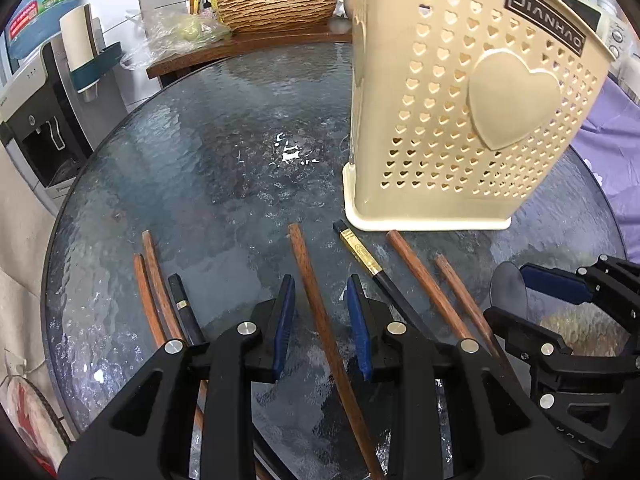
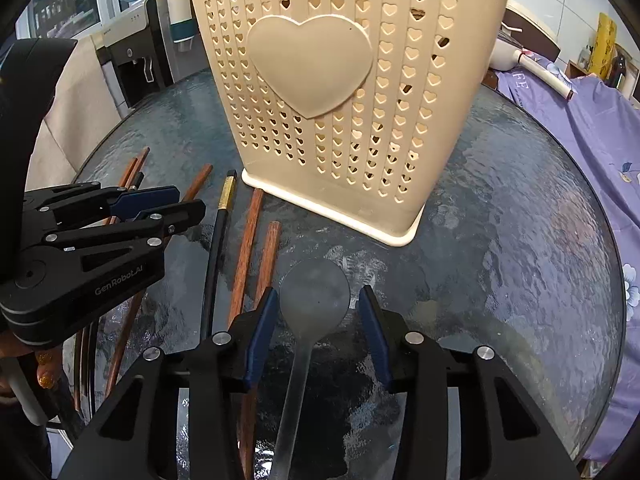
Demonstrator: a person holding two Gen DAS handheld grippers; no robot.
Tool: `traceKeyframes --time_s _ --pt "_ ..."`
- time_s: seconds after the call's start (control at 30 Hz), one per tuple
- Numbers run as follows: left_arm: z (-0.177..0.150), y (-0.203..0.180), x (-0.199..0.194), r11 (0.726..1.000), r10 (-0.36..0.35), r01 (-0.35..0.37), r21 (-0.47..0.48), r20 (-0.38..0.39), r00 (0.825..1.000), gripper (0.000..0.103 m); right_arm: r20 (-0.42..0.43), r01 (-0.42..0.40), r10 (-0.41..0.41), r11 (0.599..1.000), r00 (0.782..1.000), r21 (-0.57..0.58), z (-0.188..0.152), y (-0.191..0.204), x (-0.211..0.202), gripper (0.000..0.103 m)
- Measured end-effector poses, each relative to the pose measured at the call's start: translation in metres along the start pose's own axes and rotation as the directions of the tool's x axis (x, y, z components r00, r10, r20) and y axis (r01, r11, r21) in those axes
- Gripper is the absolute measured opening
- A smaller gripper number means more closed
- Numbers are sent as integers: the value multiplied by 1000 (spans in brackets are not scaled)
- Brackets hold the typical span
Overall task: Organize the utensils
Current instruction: 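Grasp the clear plastic spoon with the right tool while the left tool grasps a brown chopstick, then carry the clear spoon with the right tool while the left tool carries the chopstick to the holder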
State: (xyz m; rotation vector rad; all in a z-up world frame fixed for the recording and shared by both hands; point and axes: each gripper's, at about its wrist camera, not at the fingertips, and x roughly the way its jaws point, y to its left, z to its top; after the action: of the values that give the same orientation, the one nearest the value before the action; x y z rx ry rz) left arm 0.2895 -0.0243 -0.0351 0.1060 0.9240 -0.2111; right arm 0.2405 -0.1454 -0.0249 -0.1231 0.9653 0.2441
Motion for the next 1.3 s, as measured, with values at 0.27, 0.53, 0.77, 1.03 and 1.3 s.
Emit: traceKeyframes --time_s 0.27,0.53,0.77,1.03,1.3 --pt "11 3 8 1000 -2 2 -10 -8 1000 17 -10 -3 3 1000 1000 -1 8 7 5 35" --pt "15 -1 11 999 -4 3 -32 -8 1000 9 -4 -11 11 1000 1000 -2 8 5 5 35" --pt "19 3 -10 998 -24 28 -64 54 998 8 39 -41 40 999 998 20 1 -8 -4 35" --pt "21 4 -59 995 -58 69 -66 158 986 8 157 -77 74 997 985 10 -3 -14 -44 35" --pt "19 -7 -116 995 -81 91 -26 268 960 8 237 -85 88 996 967 -24 -4 -13 -85 35"
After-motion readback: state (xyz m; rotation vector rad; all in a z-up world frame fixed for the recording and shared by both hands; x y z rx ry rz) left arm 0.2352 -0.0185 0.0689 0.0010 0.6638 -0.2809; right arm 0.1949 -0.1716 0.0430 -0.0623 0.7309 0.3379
